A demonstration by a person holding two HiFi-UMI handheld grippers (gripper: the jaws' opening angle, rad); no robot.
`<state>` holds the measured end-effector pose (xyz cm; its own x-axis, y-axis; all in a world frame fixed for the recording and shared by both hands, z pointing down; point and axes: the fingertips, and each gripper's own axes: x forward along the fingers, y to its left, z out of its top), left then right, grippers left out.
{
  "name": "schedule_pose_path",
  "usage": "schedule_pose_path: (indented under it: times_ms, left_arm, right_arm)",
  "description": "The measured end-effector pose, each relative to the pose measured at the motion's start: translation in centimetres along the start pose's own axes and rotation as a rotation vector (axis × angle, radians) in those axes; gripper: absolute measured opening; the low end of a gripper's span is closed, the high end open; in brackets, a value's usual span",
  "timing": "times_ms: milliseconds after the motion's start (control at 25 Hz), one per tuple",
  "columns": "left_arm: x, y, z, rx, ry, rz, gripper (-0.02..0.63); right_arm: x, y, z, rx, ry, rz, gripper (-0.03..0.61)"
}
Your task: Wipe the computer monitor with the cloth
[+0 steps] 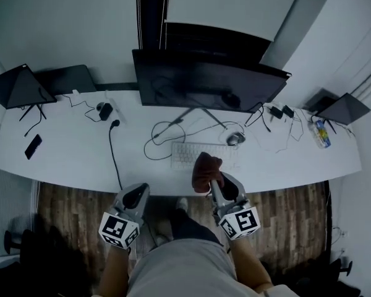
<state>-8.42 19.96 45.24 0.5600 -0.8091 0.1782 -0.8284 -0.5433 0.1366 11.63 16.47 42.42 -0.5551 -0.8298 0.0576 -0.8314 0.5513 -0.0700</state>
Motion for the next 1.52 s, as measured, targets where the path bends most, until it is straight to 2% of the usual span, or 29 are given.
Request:
schedule_pose_path:
  times_ms: [360, 760, 960, 1160, 1520]
  left_arm:
    - [10.8, 5.2, 3.6, -0.013, 0.001, 0.05, 0.008]
    - [17.1, 7.0, 5.4, -0.019, 0.023, 0.082, 0.008]
    - [18.4, 8.5, 7.0, -0.006, 0.014, 0.063, 0.008]
    - [19.1, 10.4, 8.6, 0.019, 0.009, 0.01, 0.008]
    - [19.0, 13.7, 10.0, 0.04, 0.013, -0.063, 0.008]
  right_arm:
    - [9.6, -8.4, 2.5, -0.035, -0.013, 0.05, 0.072]
    - [16.7, -13.6, 9.5, -0.085, -0.116, 0.086, 0.072]
    - [19.0, -14.8, 14.0, -0.121, -0.186, 0.04, 0.072]
    - [20.7, -16.1, 18.3, -0.16, -0.238, -0.052, 0.072]
    - [23.9, -17.0, 22.0, -0.241, -0.219, -0.181, 0.072]
